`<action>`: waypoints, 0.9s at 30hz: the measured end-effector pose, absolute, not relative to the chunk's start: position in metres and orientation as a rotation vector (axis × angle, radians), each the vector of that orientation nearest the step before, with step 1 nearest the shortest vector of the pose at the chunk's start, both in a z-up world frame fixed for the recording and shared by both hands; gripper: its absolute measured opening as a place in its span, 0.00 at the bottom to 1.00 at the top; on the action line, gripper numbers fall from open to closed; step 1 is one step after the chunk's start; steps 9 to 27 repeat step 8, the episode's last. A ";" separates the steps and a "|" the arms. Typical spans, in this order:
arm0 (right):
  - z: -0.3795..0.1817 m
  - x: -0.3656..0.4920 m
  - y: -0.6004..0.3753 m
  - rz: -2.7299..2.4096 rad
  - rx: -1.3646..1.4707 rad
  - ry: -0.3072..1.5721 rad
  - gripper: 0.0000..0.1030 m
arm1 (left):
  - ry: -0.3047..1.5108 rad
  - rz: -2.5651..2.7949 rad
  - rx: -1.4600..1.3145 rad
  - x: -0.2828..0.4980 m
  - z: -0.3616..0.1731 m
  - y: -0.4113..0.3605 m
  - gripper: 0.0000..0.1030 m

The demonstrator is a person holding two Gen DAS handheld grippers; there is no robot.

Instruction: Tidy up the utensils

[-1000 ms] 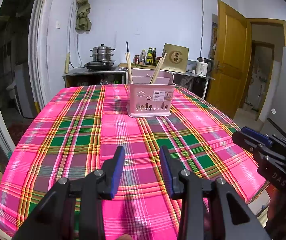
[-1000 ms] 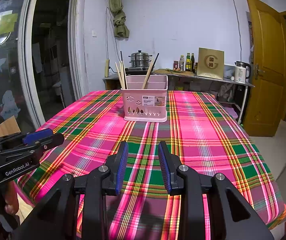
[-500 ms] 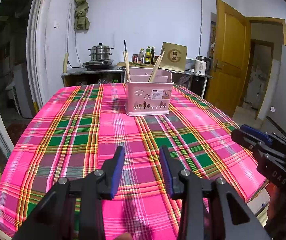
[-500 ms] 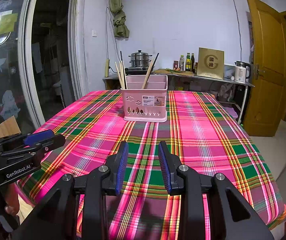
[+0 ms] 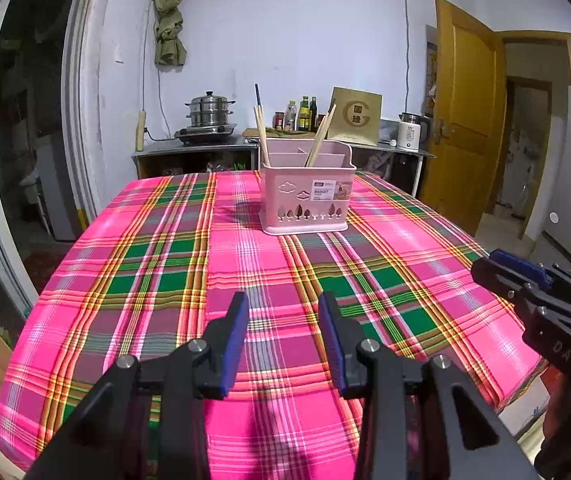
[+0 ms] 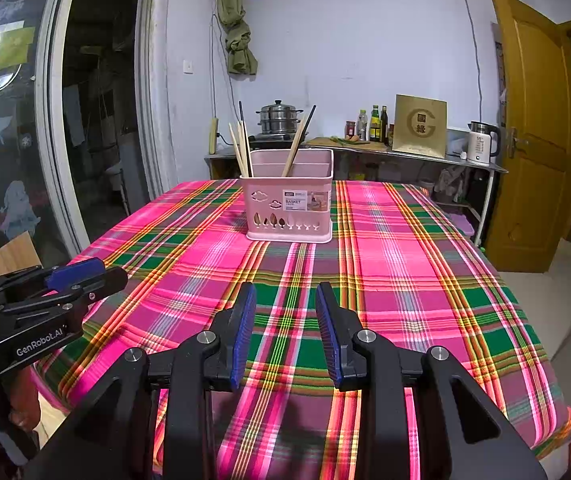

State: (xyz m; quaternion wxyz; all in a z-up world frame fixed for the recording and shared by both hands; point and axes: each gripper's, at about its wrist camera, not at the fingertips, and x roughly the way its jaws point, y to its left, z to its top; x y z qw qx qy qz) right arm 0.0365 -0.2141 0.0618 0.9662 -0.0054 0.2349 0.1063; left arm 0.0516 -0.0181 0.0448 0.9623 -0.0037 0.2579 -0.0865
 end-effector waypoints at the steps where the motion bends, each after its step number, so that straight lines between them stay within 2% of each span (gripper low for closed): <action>1: 0.062 0.036 -0.213 0.215 -0.011 0.475 0.31 | 0.522 -0.176 -0.006 0.051 0.044 -0.018 0.37; 27: 0.062 0.036 -0.214 0.215 -0.010 0.474 0.31 | 0.504 -0.168 -0.006 0.049 0.046 -0.018 0.36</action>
